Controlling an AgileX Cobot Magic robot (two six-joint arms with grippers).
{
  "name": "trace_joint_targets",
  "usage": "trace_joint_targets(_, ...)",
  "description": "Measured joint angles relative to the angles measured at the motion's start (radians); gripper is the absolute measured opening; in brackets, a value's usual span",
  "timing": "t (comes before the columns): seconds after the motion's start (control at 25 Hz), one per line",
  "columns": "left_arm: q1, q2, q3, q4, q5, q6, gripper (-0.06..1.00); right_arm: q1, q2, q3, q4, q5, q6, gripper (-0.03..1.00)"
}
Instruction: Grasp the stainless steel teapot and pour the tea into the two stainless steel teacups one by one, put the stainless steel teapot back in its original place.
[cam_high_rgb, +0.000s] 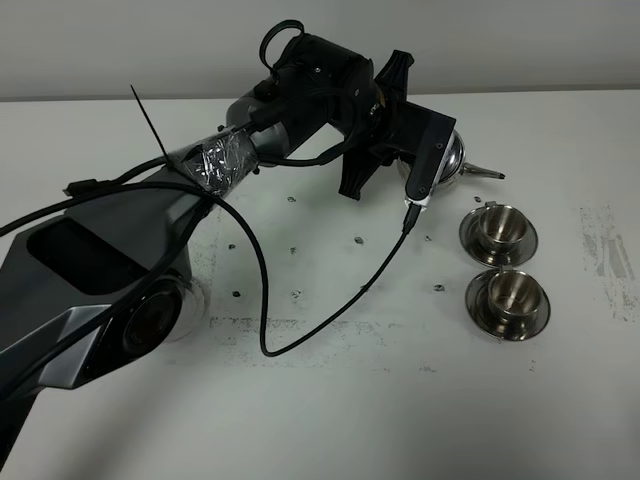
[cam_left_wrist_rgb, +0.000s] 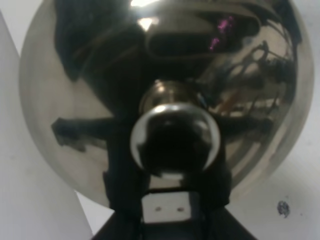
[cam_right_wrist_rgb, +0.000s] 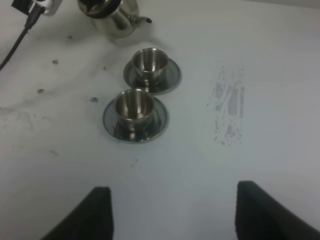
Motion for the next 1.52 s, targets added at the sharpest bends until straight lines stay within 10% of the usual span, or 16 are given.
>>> trace_joint_targets(1.52,-0.035,0.008,0.0,0.123,-0.108,0.157,0.19,0.0,0.0,0.0,-0.006,0.0,0.0,0.51)
